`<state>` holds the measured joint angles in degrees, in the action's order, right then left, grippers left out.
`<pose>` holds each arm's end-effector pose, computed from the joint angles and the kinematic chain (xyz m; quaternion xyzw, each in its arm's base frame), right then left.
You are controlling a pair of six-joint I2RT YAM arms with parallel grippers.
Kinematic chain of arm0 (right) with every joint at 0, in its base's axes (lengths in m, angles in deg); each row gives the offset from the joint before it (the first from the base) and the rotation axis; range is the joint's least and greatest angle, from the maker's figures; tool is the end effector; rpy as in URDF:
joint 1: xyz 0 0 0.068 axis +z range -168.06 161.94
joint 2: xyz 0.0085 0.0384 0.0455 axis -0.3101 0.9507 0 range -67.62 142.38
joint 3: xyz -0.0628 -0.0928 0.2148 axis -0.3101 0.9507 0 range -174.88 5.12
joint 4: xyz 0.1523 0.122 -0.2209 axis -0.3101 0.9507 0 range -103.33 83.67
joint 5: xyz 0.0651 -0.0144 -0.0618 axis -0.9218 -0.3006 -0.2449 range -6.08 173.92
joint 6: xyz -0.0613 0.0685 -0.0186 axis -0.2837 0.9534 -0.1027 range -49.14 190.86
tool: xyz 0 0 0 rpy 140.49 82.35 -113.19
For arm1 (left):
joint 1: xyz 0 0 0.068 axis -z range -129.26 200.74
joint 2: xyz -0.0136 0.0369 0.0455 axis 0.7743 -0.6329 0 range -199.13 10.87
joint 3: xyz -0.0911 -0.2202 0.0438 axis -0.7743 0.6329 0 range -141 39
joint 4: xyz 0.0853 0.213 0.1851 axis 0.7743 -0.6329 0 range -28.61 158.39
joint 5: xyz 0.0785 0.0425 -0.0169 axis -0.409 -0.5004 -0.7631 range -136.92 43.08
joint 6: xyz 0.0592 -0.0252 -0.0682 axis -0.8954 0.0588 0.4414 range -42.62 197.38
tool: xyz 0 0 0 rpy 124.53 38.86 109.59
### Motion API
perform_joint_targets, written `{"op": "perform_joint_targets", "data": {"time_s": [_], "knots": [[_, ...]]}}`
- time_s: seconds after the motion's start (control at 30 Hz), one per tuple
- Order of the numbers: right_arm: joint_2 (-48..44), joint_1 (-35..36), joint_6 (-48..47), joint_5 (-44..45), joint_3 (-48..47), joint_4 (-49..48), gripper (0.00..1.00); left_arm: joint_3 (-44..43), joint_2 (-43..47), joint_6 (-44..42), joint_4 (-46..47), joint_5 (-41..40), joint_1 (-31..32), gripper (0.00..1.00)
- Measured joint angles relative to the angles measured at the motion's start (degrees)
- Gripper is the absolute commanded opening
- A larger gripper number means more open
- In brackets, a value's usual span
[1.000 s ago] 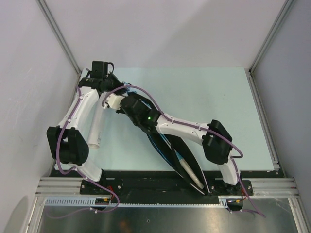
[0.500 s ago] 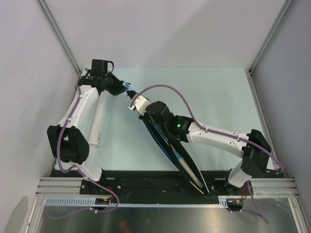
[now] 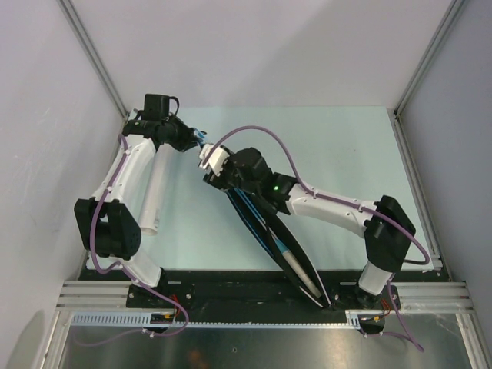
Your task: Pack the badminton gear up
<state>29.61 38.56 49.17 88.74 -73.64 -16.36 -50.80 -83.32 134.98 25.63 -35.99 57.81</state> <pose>0.2736 0.4025 0.2700 -0.4822 0.6325 0.1497 0.5873 0.4226 -0.0687 0.2685 -0.3640 0.8529 -0.2694 0.2598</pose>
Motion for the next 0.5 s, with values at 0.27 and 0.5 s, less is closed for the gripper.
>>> {"op": "perform_joint_targets", "data": {"time_s": [0.27, 0.5], "knots": [[2.6, -1.6, -15.6, -8.5, 0.0, -6.0, 0.59, -2.3, -0.5, 0.3, -3.4, -1.5, 0.2, 0.0], [5.4, -5.9, -26.6, -18.4, -3.4, -6.2, 0.55, -3.3, -0.6, 1.4, -6.4, -4.5, 0.5, 0.0]]}}
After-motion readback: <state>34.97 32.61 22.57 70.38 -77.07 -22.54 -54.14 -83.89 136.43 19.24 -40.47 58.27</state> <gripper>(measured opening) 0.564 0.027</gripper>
